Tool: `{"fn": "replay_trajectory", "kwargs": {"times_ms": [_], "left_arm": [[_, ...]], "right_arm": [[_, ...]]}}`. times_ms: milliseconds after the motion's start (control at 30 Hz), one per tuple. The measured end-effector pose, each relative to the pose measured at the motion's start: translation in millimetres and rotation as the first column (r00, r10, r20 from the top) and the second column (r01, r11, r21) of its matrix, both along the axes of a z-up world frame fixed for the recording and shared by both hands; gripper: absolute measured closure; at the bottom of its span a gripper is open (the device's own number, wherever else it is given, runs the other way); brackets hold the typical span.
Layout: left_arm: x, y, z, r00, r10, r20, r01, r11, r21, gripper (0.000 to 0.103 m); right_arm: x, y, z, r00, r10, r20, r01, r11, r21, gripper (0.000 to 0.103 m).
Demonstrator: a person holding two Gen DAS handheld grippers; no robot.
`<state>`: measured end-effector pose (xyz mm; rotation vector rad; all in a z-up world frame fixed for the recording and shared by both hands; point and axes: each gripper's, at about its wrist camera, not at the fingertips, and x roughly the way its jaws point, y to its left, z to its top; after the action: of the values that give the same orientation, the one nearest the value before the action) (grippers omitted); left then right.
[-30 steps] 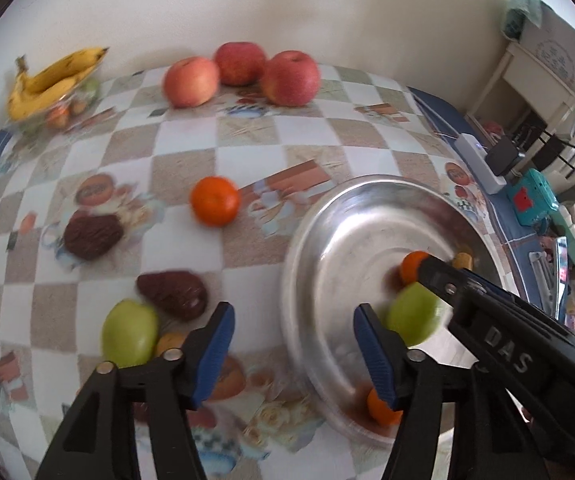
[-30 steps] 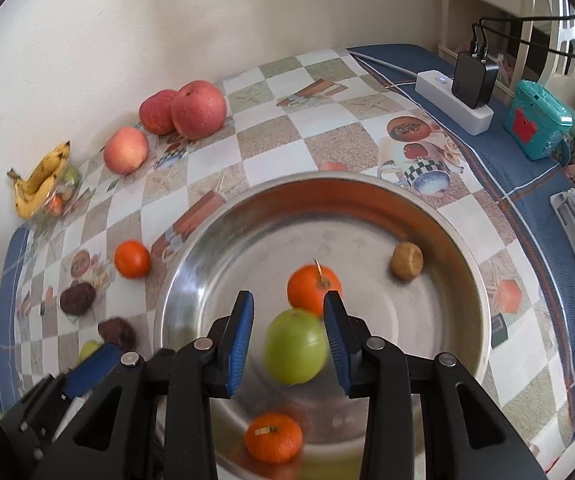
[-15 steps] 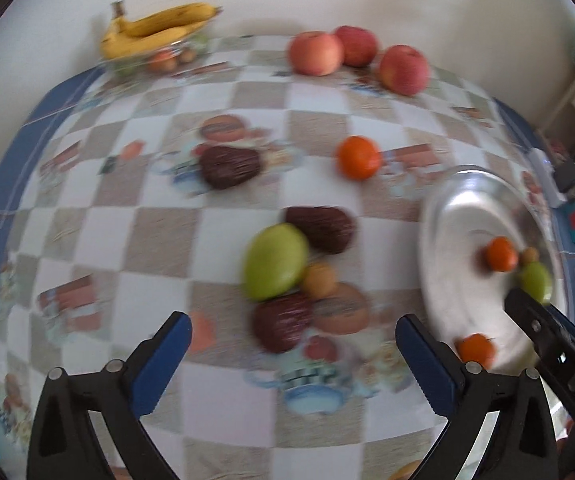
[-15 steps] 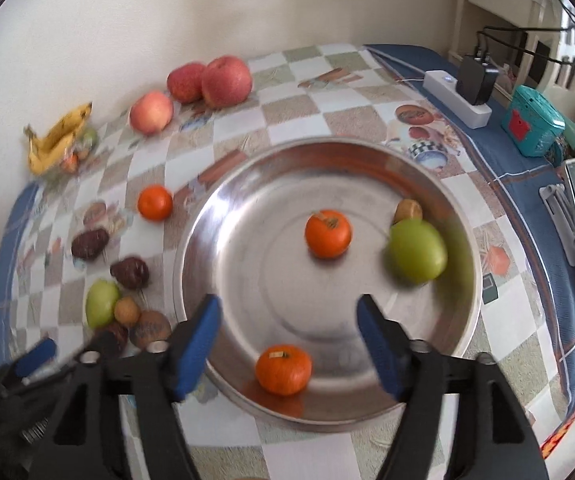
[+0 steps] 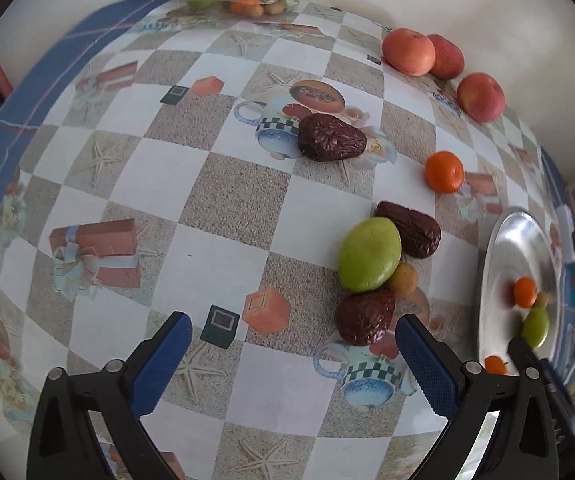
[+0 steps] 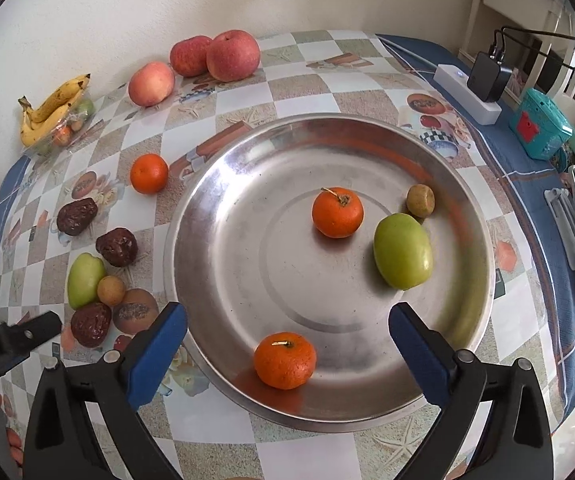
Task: Organize fruits
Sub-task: 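Move the right tool back toward the dark red dried dates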
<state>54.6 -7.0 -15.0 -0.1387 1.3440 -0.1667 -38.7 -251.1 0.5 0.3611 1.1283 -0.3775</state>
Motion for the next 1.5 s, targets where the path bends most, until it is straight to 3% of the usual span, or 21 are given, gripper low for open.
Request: {"fn": "replay_trajectory", "kwargs": {"times_ms": [367,700,1233,1500], "left_arm": [[19,38,-14,0.979,0.185,-0.085,-0.193,0.977,-0.096,0.0],[29,53,-9,0.982,0.188,-0.026,-0.188,0.982,-0.012,0.0],[36,45,-27,0.986,0.148,-0.071,-0.148,0.989,0.004,0.0],[26,61,-23,0.988,0.137,-0.066,-0.135,0.99,0.026,0.0]], "right_arm": [[11,10,-2,0.999,0.045,0.015,-0.045,0.999,0.024,0.002],[27,48,8,0.988,0.153,0.035,-0.153,0.988,-0.003,0.002],[45,111,2,0.945,0.327,0.006,-0.327,0.944,-0.037,0.002],[56,131,-13,0.93,0.367,-0.021,-0.367,0.93,0.002,0.002]]}}
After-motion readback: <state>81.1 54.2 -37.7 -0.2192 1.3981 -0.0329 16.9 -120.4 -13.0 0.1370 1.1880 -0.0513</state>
